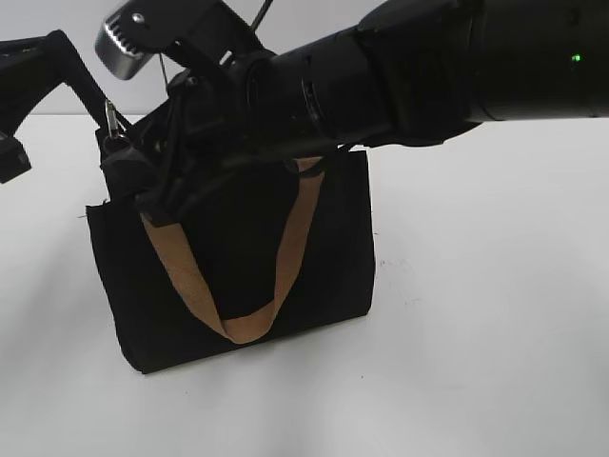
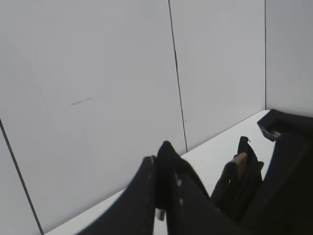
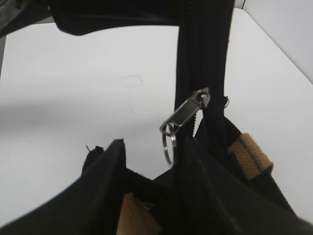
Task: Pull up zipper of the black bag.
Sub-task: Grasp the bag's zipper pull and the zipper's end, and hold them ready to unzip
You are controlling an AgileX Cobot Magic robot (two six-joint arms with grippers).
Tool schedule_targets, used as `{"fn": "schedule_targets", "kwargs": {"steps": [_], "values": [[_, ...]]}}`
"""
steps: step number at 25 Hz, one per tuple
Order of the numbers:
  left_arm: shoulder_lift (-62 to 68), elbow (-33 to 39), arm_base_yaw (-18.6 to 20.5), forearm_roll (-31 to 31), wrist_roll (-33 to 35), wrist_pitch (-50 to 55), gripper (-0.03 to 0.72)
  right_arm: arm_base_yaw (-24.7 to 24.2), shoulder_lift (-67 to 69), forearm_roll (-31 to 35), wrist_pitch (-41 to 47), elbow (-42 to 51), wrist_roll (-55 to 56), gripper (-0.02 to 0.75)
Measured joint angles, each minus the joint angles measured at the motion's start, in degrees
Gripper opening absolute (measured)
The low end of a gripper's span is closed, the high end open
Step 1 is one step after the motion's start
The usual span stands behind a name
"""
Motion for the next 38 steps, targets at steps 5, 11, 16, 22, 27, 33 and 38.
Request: {"fn": "schedule_targets", "kwargs": {"steps": [5,11,16,22,27,33,38], "values": [[0.0,0.0,0.0,-0.1,0.0,0.0,0.010,0.0,0.0,0.0,-0.1,0.0,0.0,0.288],[0.0,0.0,0.0,-0.1,0.0,0.0,0.010,0.0,0.0,0.0,-2.0,0.0,0.1,0.237],[0.0,0.0,0.0,-0.1,0.0,0.0,0.010,0.0,0.1,0.4,-2.9,0.0,0.2,0.232],[0.0,0.0,0.0,-0.1,0.0,0.0,0.010,0.0,0.1,2.5,-2.9,0.0,0.2,0.230],[0.0,0.0,0.0,-0.1,0.0,0.0,0.010,0.0,0.4,3.0,-2.6,0.0,0.9,0.230],[0.0,0.0,0.0,-0.1,0.0,0.0,0.010,0.0,0.9,3.4,-2.5,0.0,1.6,0.188],[0.0,0.0,0.0,-0.1,0.0,0.0,0.009,0.0,0.9,4.3,-2.5,0.0,1.6,0.029]]}}
